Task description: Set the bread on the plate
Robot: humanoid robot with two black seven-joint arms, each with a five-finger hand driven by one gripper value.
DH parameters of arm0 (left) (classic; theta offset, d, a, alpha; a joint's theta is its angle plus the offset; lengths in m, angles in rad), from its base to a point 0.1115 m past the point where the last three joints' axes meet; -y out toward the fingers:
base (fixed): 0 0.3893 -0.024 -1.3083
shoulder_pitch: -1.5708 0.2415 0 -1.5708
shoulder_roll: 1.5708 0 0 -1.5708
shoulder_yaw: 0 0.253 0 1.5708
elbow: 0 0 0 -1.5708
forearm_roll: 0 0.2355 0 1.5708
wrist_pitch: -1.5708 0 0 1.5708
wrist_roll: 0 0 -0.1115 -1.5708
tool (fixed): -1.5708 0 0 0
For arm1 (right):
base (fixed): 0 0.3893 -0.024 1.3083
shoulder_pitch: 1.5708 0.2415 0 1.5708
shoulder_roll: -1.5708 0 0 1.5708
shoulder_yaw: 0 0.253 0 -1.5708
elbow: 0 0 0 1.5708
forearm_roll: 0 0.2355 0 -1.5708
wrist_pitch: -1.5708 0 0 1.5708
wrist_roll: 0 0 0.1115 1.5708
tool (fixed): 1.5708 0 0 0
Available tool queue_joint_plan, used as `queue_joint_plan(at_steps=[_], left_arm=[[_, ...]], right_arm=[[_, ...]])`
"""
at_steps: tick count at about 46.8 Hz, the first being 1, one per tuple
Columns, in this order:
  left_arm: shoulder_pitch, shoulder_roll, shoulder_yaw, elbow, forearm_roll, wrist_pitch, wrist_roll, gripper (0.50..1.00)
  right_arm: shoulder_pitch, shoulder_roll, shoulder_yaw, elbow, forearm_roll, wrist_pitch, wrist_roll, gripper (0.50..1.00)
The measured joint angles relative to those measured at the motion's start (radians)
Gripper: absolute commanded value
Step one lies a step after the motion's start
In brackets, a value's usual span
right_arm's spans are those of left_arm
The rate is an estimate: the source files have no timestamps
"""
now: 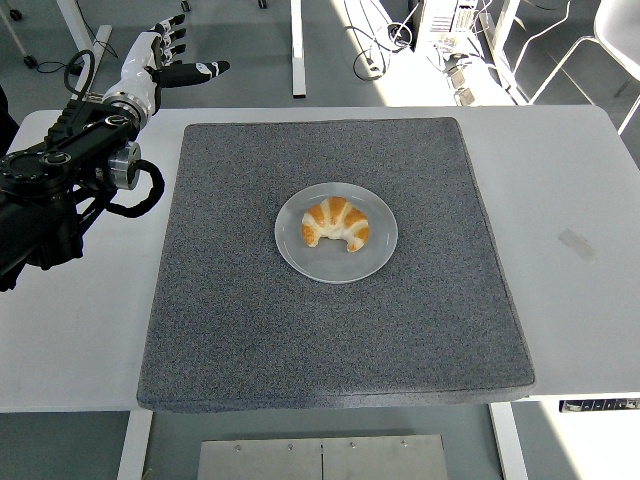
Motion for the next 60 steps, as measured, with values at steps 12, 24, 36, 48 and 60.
queue_joint_plan(at_steps=[12,24,36,48,60], left_arm=[[0.054,0.007,-0.19,0.001,-0.11,-0.034,-0.043,0.907],[0.066,0.005,-0.225,0.002,-0.115,-0.036,-0.045,0.907],[0.069,-0.007,-0.264,0.002,-0.117,-0.038,-0.044,0.907],[0.077,-0.021,-0.264,0.002,-0.129,-0.039,-0.044,0.907],[0.079,-0.018,-0.265,0.002,-0.129,-0.039,-0.057,0.907]], right_arm=[[0.0,0.0,0.0,0.0,0.0,0.0,-0.001,1.0],[0.002,0.0,0.001,0.003,0.0,0.0,-0.001,1.0],[-0.002,0.0,0.0,0.0,0.0,0.0,0.0,1.0],[-0.001,0.0,0.001,0.007,0.0,0.002,0.0,1.0],[0.003,0.0,0.002,0.009,0.0,0.004,0.0,1.0]])
